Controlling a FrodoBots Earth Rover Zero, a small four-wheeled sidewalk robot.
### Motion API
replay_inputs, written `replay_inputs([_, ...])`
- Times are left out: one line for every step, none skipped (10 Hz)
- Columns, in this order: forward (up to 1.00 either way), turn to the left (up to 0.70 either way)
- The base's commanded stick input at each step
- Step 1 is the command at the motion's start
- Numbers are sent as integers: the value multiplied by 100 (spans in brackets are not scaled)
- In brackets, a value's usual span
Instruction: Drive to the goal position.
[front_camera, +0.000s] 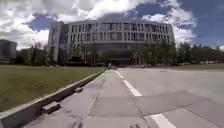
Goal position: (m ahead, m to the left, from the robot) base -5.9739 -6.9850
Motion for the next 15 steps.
replay_inputs([70, 0])
replay_inputs([70, 0])
replay_inputs([70, 0])
replay_inputs([70, 0])
replay_inputs([70, 0])
replay_inputs([70, 0])
replay_inputs([70, 0])
replay_inputs([70, 0])
replay_inputs([70, 0])
replay_inputs([70, 0])
replay_inputs([70, 0])
replay_inputs([70, 0])
replay_inputs([70, 0])
replay_inputs([70, 0])
replay_inputs([70, 0])
